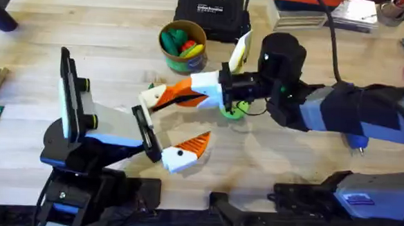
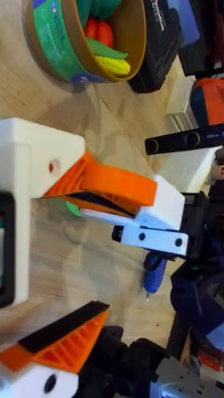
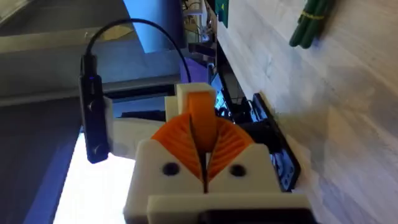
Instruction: Pick up the gripper from the table and insert it into the empty holder that is missing its gripper. Then pick up a screw, insert it into the mounting hole, and use the screwdriver to tighten it. Finally, clean up the table by picking up the vegetable and placing it into the bucket.
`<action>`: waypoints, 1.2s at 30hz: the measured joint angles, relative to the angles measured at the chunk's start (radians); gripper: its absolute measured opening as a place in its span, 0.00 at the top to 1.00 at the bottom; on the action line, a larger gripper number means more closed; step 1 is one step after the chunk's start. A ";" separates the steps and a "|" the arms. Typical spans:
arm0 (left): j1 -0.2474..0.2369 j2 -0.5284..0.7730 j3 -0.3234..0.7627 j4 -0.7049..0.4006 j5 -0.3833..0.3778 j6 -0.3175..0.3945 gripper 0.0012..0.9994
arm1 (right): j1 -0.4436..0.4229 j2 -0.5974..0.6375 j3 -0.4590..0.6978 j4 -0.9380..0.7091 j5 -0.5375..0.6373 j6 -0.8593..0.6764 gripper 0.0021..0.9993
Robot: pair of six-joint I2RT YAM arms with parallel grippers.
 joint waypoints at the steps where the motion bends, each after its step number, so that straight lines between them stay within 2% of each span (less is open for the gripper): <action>1: 0.000 0.000 0.000 0.000 -0.001 0.000 0.01 | 0.001 0.000 0.000 0.000 0.003 0.000 0.99; 16: 0.000 0.000 0.000 0.002 -0.008 0.000 0.01 | 0.004 0.000 0.001 -0.001 0.021 -0.005 0.92; 19: 0.000 0.000 0.000 0.002 -0.008 0.001 0.01 | 0.005 0.000 0.001 -0.006 0.024 -0.019 0.85; 30: 0.000 0.000 0.000 0.002 -0.007 0.005 0.01 | 0.004 0.006 0.001 -0.009 0.024 -0.040 0.74; 36: 0.000 0.000 0.000 0.003 -0.006 0.013 0.01 | -0.001 0.016 0.001 -0.020 0.016 -0.061 0.57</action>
